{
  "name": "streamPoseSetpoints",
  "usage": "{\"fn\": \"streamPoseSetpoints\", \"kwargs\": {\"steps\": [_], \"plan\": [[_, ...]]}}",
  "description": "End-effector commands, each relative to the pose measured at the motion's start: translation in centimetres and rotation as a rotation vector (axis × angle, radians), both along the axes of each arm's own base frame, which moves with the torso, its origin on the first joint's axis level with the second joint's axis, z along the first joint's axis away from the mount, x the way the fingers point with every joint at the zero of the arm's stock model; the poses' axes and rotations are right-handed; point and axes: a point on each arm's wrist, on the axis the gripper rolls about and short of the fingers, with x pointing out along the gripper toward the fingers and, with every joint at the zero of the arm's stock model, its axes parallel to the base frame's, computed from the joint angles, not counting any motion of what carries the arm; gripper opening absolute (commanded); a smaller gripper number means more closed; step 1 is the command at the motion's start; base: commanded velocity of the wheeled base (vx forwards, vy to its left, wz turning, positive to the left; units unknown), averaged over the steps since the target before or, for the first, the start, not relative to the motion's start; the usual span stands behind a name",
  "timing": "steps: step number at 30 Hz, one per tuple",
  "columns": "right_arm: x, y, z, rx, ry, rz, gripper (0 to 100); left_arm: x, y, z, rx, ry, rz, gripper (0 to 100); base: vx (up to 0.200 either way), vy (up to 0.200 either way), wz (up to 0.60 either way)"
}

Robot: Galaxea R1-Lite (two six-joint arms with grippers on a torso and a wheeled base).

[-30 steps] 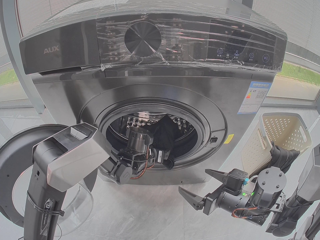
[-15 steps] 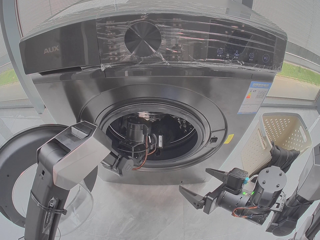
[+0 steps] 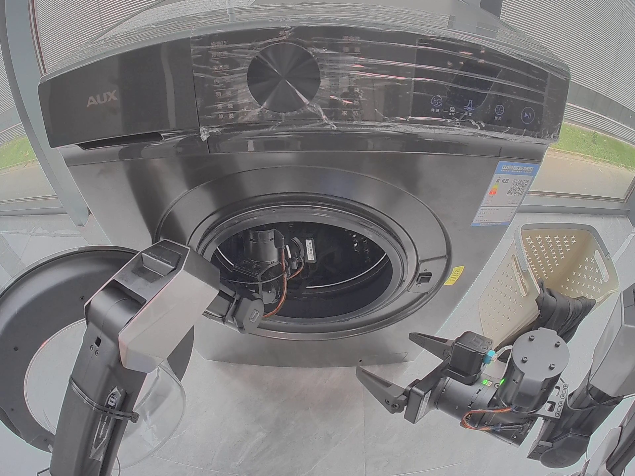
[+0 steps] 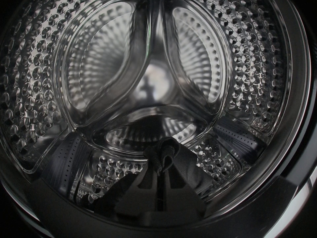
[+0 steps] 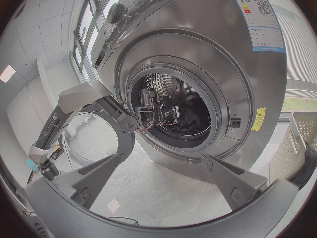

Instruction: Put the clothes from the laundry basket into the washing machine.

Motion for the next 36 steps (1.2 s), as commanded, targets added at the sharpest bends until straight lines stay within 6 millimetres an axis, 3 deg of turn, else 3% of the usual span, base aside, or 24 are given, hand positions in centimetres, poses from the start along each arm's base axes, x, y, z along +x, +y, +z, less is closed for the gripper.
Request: {"fn": "streamPoseSetpoints", "kwargs": {"steps": [1, 4, 5, 8, 10, 12, 17, 34, 35, 36], "plan": [[0.0, 0.0, 0.0, 0.0, 0.0, 0.001, 100, 0.1, 0.1, -1.1, 0.014, 0.024, 0.006, 0, 0.0, 0.0, 0.0], [0.0, 0.0, 0.0, -0.001, 0.001, -0.001, 100, -0.1, 0.0, -1.1, 0.019, 0.024, 0.001, 0, 0.0, 0.0, 0.0], [0.0, 0.0, 0.0, 0.0, 0.0, -0.001, 100, -0.2, 0.0, -0.9, 0.02, 0.022, 0.0, 100, 0.0, 0.0, 0.0], [0.0, 0.0, 0.0, -0.001, 0.001, 0.001, 100, -0.7, -0.2, -0.1, 0.022, 0.023, -0.008, 100, 0.0, 0.0, 0.0], [-0.1, 0.0, 0.0, 0.0, 0.0, 0.002, 100, -2.4, 0.4, 1.0, 0.068, 0.117, -0.028, 100, 0.0, 0.0, 0.0], [-0.1, 0.0, 0.0, 0.0, 0.0, 0.002, 100, -3.8, 0.3, 0.7, 0.115, 0.205, -0.049, 100, 0.0, 0.0, 0.0], [-0.2, 0.1, 0.0, -0.001, 0.001, 0.008, 100, -5.0, 0.6, -0.7, 0.159, 0.288, -0.074, 100, 0.0, 0.0, 0.0], [-0.2, 0.0, -0.1, -0.005, 0.004, 0.007, 100, -3.7, 1.0, -4.7, 0.197, 0.331, -0.06, 100, 0.0, 0.0, 0.0], [-0.2, 0.0, -0.1, -0.005, 0.004, 0.007, 100, -3.7, 1.0, -4.7, 0.197, 0.331, -0.06, 0, 0.0, 0.0, 0.0], [-0.2, 0.0, -0.1, -0.004, 0.003, 0.007, 100, -3.5, 1.0, -4.5, 0.194, 0.324, -0.059, 0, 0.0, 0.0, 0.0]]}}
